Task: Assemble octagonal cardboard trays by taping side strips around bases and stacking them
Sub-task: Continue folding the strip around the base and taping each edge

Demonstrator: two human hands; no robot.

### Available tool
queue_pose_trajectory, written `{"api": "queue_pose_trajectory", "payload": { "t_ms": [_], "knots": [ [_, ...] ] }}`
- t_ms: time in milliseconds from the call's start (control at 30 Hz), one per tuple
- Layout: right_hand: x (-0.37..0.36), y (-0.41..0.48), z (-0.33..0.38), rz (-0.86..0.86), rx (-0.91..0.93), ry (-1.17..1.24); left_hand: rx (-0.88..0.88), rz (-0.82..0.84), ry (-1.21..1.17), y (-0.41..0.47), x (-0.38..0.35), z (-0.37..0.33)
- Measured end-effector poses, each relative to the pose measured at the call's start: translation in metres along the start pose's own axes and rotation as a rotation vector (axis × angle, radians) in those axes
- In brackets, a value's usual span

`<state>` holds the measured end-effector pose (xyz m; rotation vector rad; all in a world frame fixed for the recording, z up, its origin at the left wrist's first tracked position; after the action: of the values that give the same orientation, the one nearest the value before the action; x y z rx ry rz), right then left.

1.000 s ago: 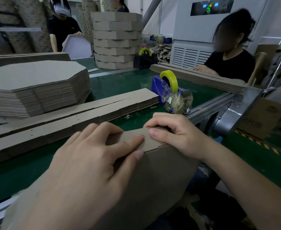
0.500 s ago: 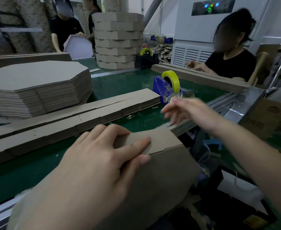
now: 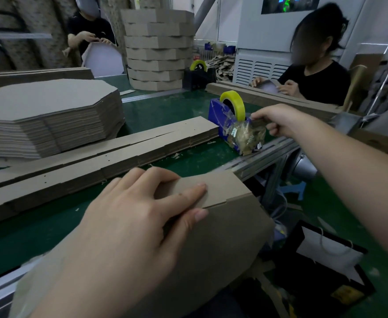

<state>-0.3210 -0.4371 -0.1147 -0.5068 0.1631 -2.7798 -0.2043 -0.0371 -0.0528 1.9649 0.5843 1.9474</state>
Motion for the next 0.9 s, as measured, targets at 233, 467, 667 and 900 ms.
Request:
{"api": "queue_pose_trajectory", "payload": {
  "t_ms": [233, 467, 667, 900],
  "knots": [
    [-0.003, -0.005, 0.000, -0.078, -0.021, 0.354, 0.000, -0.032, 0.004, 0.000, 0.002, 0.000],
    [-0.001, -0.034, -0.024, -0.015, 0.258, 0.867, -0.009, -0.049, 0.019, 0.002, 0.001, 0.001],
    [0.006, -0.048, -0.036, -0.217, 0.337, 0.558, 0.001, -0.048, 0.007, 0.004, 0.001, 0.004],
    [0.032, -0.100, -0.038, -0.497, 0.352, -0.053, 0.014, -0.042, -0.043, 0.003, 0.003, 0.007]
  ]
}}
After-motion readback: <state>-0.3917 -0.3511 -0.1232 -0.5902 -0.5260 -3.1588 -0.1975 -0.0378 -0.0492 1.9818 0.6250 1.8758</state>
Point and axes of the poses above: each hand's wrist, its own y-axis towards the middle knuckle, its own x-axis out of the back of the hand, z = x × y, the point moved 9 cm from there along y, towards the middle knuckle, and after that the axes turned 6 degrees about y, right-handed, at the moved point
